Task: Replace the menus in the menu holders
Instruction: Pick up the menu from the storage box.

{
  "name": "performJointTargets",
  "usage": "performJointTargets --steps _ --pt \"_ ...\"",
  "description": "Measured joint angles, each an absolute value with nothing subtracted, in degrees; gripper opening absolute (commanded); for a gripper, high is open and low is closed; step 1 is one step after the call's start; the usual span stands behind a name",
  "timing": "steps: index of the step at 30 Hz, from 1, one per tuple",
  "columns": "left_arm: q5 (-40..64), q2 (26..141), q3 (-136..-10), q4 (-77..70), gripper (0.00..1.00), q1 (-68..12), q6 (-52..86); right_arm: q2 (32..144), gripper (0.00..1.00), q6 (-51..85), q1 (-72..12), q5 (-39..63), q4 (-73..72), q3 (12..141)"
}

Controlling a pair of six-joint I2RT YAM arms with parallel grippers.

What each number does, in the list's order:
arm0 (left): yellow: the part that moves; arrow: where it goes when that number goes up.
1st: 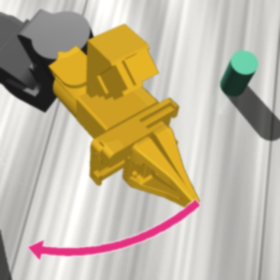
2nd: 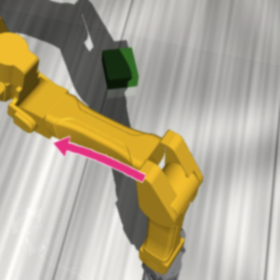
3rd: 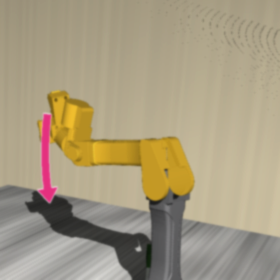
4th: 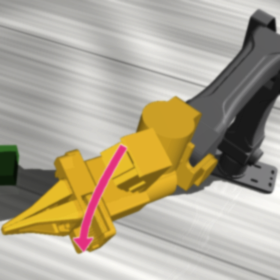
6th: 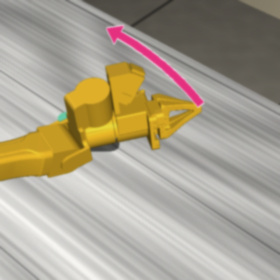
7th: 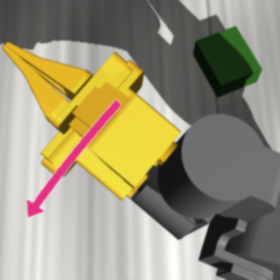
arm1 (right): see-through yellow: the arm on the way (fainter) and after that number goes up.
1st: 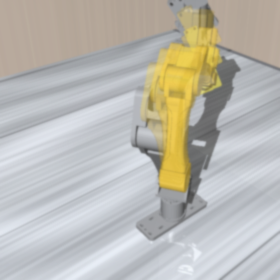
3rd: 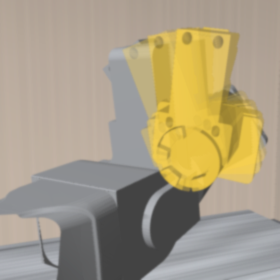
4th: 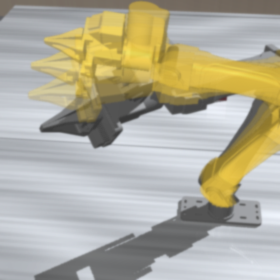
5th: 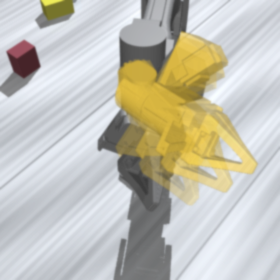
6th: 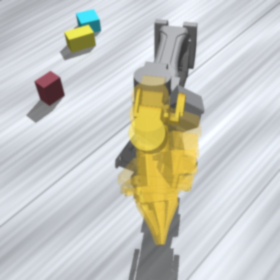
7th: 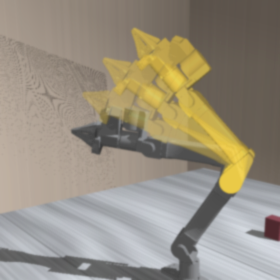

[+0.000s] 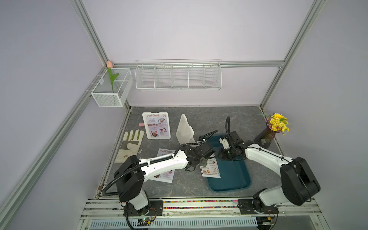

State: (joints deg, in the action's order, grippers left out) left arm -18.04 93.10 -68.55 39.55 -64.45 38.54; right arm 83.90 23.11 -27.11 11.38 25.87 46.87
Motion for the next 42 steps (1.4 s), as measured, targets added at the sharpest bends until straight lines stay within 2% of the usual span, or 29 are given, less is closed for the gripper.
performJointTargets --steps 12,30,42 --pt "-18.5 92.3 -68.6 41.0 0.16 -64.4 38.5 83.9 0.37 22.9 -27.1 11.4 25.9 46.9" --pt "-18.4 91.0 -71.5 42.7 0.01 -64.4 36.3 79.9 0.37 21.6 -25.2 11.2 28.7 47.6" --pt "-18.0 91.3 -79.8 44.0 0.00 -64.9 30.4 73.4 0.38 16.2 -20.9 16.8 27.5 47.6"
